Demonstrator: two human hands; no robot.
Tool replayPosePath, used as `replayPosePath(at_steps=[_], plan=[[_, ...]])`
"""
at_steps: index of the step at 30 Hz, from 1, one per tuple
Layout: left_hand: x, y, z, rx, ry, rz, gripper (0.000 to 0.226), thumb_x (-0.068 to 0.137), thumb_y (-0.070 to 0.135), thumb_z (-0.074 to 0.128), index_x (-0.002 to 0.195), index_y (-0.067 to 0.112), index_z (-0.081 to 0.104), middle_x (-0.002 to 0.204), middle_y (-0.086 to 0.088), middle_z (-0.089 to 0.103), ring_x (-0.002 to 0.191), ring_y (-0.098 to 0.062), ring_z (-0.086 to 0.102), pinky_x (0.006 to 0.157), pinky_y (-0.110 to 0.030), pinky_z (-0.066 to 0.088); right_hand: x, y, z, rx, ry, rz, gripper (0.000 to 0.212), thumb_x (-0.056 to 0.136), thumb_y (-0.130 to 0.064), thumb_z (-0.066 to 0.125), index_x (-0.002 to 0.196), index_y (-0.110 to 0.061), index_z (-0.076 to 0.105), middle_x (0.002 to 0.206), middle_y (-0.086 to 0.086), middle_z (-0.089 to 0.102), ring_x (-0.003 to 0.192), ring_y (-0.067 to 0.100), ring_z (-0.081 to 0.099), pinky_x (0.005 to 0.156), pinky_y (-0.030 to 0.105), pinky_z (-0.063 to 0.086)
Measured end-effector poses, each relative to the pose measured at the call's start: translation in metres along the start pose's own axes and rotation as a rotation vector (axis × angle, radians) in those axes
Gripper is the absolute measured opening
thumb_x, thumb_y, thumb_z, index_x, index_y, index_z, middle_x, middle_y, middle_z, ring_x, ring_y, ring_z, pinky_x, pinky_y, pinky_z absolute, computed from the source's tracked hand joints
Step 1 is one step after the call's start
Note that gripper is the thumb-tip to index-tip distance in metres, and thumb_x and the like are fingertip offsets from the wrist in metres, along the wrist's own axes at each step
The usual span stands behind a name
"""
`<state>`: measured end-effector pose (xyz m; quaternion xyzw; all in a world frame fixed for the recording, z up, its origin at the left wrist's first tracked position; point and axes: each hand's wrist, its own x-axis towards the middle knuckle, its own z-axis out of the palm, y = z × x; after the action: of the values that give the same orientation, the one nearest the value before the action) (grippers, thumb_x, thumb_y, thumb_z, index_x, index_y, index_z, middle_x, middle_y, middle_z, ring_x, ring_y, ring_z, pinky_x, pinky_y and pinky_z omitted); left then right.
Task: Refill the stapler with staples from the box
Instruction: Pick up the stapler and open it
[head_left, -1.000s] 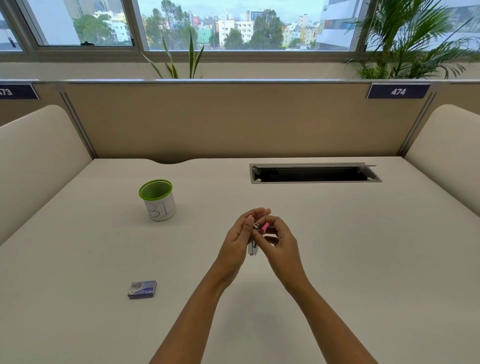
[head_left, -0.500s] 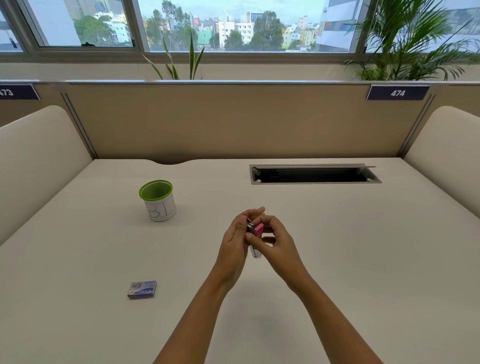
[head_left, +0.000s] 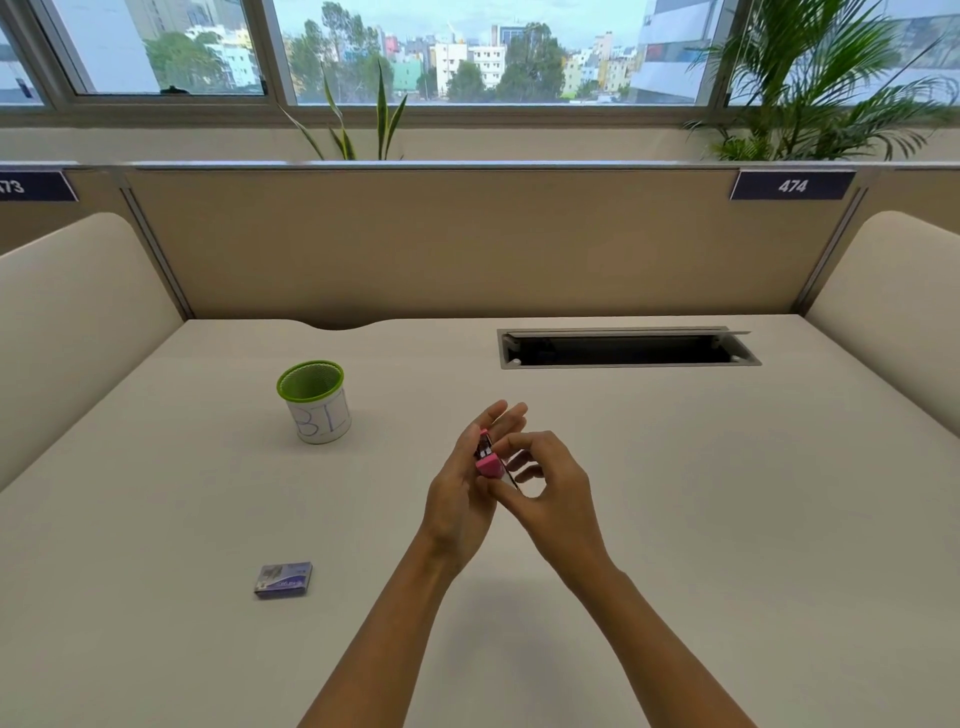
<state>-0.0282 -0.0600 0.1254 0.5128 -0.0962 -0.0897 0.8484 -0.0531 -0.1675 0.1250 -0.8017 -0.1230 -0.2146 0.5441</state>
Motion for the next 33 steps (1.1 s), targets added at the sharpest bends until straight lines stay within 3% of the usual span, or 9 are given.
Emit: replayPosePath(at_steps=[7, 14, 21, 28, 33], plan=[[0.0, 0.0, 0.002, 0.145, -0.017, 0.055, 0.039, 0.093, 0.032, 0.034, 0.125, 0.023, 0.053, 0.129, 0.006, 0.06, 0.121, -0.016, 0.055, 0.094, -0.022, 0.049, 0.005, 0.005, -0.003, 0.068, 0.045, 0.095, 0.017, 0.084, -0.022, 0.067, 0.096, -0.027, 0.056, 0.091, -0.01, 0.062, 0.086, 0.003, 0.061, 0.072, 0.009, 0.049], [-0.001, -0.004, 0.0, 0.21, -0.007, 0.084, 0.037, 0.09, 0.035, 0.038, 0.118, 0.02, 0.057, 0.125, 0.004, 0.063, 0.119, -0.019, 0.057, 0.092, -0.024, 0.05, 0.012, 0.009, -0.008, 0.162, -0.138, 0.204, 0.007, 0.089, -0.029, 0.059, 0.092, -0.034, 0.055, 0.093, -0.005, 0.062, 0.087, 0.011, 0.062, 0.077, 0.02, 0.054], [-0.005, -0.008, 0.005, 0.189, 0.046, 0.095, 0.033, 0.088, 0.039, 0.041, 0.108, 0.027, 0.063, 0.119, 0.01, 0.067, 0.117, -0.013, 0.058, 0.093, -0.021, 0.05, 0.017, 0.01, -0.009, 0.158, -0.245, 0.18, 0.003, 0.093, -0.02, 0.053, 0.094, -0.023, 0.052, 0.091, -0.002, 0.056, 0.078, 0.003, 0.055, 0.074, 0.016, 0.05], [-0.009, -0.011, 0.013, 0.116, 0.109, 0.078, 0.036, 0.086, 0.04, 0.041, 0.111, 0.025, 0.062, 0.126, 0.005, 0.062, 0.115, -0.01, 0.059, 0.093, -0.021, 0.05, 0.012, 0.009, 0.001, 0.264, -0.212, 0.27, 0.007, 0.096, -0.019, 0.048, 0.089, -0.019, 0.05, 0.086, 0.004, 0.055, 0.081, 0.018, 0.055, 0.076, 0.031, 0.051], [-0.01, -0.012, 0.02, 0.135, 0.154, 0.094, 0.036, 0.086, 0.041, 0.04, 0.112, 0.028, 0.061, 0.13, 0.004, 0.058, 0.117, -0.01, 0.057, 0.096, -0.027, 0.049, 0.006, 0.013, 0.014, 0.361, -0.136, 0.312, 0.017, 0.096, -0.031, 0.046, 0.09, -0.015, 0.051, 0.076, 0.003, 0.056, 0.063, 0.007, 0.055, 0.054, 0.012, 0.046]])
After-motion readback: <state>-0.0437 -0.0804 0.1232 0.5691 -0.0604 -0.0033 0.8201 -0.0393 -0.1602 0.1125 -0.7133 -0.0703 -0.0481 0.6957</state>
